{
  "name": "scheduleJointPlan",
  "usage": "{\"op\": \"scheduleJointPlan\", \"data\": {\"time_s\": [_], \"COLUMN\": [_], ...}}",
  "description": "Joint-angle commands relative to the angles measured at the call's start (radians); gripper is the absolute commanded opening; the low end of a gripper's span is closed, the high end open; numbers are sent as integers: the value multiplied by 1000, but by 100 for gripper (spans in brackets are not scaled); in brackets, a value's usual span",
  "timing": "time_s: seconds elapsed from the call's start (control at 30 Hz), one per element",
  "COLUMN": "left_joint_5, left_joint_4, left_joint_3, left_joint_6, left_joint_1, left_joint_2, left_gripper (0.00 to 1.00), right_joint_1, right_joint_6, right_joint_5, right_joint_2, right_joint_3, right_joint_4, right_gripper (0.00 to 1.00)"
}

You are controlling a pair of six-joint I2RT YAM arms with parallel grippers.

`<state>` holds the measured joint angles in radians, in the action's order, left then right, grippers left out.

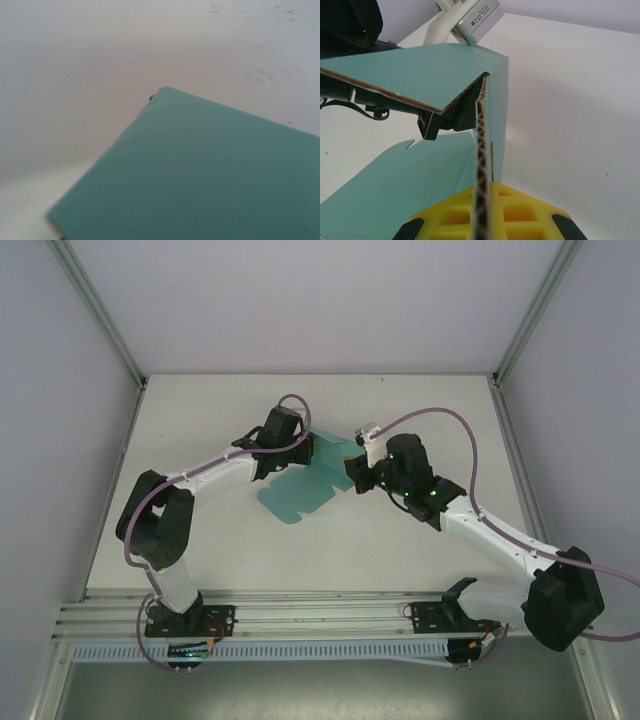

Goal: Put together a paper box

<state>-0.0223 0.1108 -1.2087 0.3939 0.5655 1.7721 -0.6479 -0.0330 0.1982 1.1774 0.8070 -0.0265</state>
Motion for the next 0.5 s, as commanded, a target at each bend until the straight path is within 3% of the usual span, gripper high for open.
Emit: {"op": "scheduleJointPlan", "data": {"time_s": [0.0,0.1,0.23,0.37,0.47], "left_joint_5": [281,155,167,176,157], "left_joint_4": [19,-94,-85,-76,-82], "left_joint_3": [93,147,170,174,182], "left_joint_6": [-46,-67,-72,-67,-62], "left_joint_1": [-92,-92,-91,-91,-92], "left_joint_2": [-18,-103,-137,-138,-143], "left_gripper": [0,0,0,0,0], "right_joint_1": [-15,-13,-14,-12,-12], "right_joint_6": [-22,-24,-20,0,13], "right_joint_5": [60,24,-58,-158,-222], "right_joint_2": [-68,-71,-110,-154,-129], "right_joint_3": [20,18,19,35,80], "right_joint_4": [-69,-56,-34,-23,-9], "right_gripper": [5,30,58,74,79]}}
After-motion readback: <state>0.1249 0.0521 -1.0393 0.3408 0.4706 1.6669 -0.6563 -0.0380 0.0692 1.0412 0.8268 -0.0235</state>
